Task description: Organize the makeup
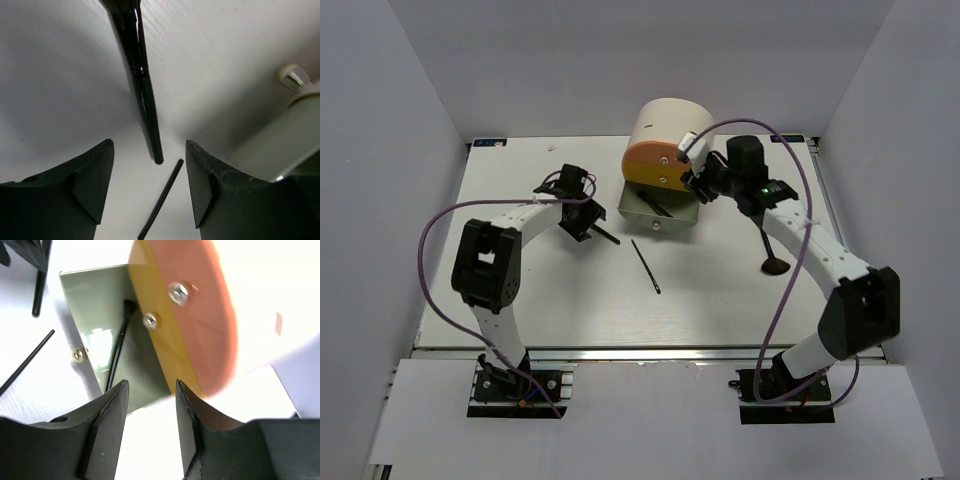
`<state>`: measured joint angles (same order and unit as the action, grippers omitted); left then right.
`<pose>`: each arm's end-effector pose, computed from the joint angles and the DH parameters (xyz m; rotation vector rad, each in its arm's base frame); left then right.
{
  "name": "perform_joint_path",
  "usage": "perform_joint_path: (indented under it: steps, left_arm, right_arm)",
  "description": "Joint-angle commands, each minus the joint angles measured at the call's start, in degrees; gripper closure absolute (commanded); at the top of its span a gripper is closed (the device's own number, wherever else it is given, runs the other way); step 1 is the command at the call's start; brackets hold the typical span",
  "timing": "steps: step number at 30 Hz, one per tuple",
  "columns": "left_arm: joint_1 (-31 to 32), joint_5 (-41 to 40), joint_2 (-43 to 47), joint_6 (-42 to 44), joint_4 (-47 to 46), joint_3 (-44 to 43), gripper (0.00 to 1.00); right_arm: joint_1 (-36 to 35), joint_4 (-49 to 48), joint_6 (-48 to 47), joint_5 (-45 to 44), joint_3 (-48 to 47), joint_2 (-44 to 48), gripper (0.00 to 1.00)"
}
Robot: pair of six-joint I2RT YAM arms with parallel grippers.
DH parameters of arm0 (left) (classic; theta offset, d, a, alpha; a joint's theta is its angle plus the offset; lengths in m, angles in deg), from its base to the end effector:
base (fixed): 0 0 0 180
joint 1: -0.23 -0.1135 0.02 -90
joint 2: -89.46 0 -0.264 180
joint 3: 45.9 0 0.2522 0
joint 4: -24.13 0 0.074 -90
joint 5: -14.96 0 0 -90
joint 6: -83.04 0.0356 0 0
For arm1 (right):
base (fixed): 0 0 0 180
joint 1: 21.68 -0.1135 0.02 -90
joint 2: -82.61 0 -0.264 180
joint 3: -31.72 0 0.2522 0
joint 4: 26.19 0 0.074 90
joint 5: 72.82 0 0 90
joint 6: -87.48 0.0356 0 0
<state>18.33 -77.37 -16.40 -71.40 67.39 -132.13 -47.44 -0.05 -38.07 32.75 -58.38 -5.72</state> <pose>0.3613 -0.1166 0.1852 -1.0876 2.5072 -0.3928 0.3228 0.1664 0.3405 -1.1570 1.6106 0.1604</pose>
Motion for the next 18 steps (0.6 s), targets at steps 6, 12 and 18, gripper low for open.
perform_joint_path:
  steps: [6,12,18]
  left_arm:
    - [-0.2,-6.1,-15.0,0.3,26.0,-24.6,0.3]
    - [-0.1,-5.8,-23.5,0.9,36.7,-35.5,0.31]
    - [-0.1,-5.9,-25.0,1.7,37.5,-34.9,0.58]
  right_arm:
    - [3.1,-4.5,8.0,2.4,12.8,8.3,0.51]
    - [4.2,-4.5,9.4,3.0,14.9,10.0,0.51]
    - [5.4,-4.7,10.6,3.8,14.6,10.2,0.51]
